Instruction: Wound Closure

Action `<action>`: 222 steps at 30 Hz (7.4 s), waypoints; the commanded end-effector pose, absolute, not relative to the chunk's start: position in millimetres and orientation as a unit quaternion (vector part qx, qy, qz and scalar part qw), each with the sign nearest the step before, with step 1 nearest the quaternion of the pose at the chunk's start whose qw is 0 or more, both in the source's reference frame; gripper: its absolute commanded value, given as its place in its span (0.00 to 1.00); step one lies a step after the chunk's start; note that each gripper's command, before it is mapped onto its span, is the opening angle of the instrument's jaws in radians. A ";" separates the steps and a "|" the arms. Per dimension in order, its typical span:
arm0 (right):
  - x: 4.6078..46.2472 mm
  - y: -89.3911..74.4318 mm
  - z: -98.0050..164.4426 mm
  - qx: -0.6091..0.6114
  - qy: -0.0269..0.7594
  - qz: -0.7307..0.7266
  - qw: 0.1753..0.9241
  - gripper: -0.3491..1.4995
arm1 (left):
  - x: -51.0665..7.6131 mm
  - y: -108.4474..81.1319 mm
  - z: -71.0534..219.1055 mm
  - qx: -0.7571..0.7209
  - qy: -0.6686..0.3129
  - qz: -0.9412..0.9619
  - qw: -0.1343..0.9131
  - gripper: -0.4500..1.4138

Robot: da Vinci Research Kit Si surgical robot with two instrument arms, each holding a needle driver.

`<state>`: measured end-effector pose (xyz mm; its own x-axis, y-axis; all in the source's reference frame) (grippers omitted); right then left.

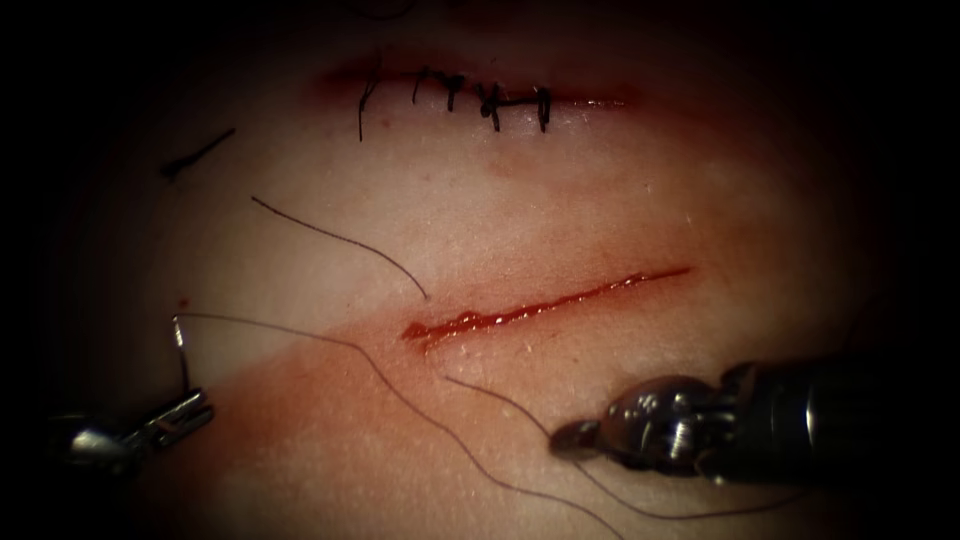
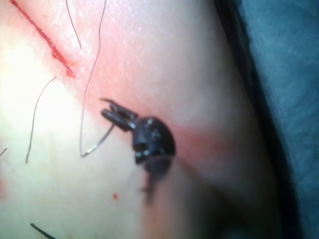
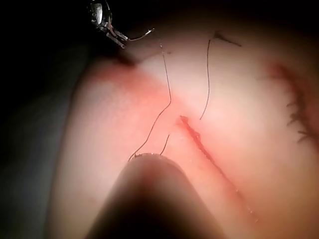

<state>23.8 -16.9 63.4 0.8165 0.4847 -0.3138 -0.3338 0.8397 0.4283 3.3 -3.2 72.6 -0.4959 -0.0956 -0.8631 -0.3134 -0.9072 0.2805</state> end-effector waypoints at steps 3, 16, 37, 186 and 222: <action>24.5 -17.6 64.4 0.156 0.196 0.218 0.943 0.87 | 2.7 -3.6 73.3 -0.499 0.204 0.840 0.065 0.00; 25.0 -19.3 67.7 0.217 0.173 0.210 0.937 0.00 | 2.8 -3.6 73.3 -0.499 0.204 0.840 0.065 0.00; 22.4 -18.0 65.0 0.196 0.180 0.217 0.939 0.00 | 2.8 -3.7 73.3 -0.499 0.204 0.840 0.065 0.00; 11.7 -10.3 59.4 0.065 0.243 0.284 0.925 0.99 | -37.3 -3.1 66.3 -0.361 -0.061 0.928 -0.071 0.00; 29.4 -8.9 69.7 0.085 0.540 0.138 0.826 0.89 | -15.5 5.0 61.6 -0.649 -0.057 0.757 0.044 0.00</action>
<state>29.0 -8.4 69.1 0.3787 0.3192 -0.8687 -0.1367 0.9476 0.2886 -14.5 5.4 61.0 -0.1584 0.1395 -0.9775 0.0021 -0.9899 -0.1416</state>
